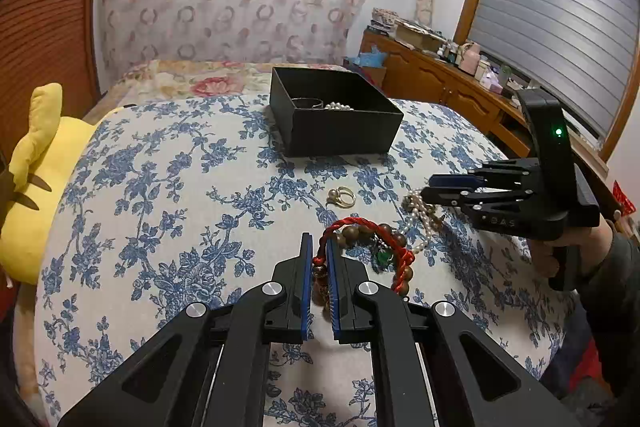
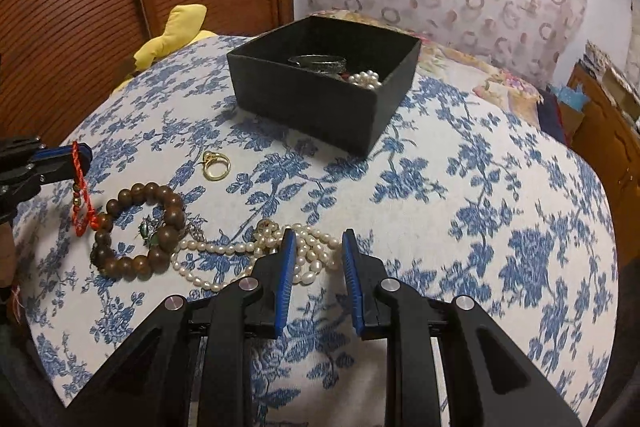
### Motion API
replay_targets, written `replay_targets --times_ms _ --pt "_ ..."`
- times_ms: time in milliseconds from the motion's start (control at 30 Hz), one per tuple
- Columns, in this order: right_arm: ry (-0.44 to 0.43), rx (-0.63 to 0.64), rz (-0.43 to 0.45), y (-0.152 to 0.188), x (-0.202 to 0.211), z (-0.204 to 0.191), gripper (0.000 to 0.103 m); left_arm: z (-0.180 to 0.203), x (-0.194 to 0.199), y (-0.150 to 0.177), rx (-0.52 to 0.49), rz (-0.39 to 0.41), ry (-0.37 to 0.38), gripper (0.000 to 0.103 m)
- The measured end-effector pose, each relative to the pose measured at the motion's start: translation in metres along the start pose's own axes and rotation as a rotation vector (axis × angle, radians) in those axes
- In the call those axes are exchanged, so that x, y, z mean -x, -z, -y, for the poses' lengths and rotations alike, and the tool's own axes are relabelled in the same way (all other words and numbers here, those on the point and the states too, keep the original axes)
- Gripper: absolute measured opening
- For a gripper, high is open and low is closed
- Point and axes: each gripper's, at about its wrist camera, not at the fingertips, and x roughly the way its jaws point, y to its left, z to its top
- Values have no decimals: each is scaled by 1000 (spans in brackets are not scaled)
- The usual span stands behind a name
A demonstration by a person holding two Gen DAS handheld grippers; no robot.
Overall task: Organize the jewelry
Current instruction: 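Grasp the red-string bead bracelet with the left tool while the right tool grasps the pearl strand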
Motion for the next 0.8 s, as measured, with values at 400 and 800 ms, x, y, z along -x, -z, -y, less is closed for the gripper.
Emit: replay_targets --times_ms 400,800 --pt "-10 -22 -5 -2 -6 12 34 0 -2 3 3 -8 4 6" --pt "-40 -25 53 2 8 4 5 -1 -4 3 5 -6 2 6"
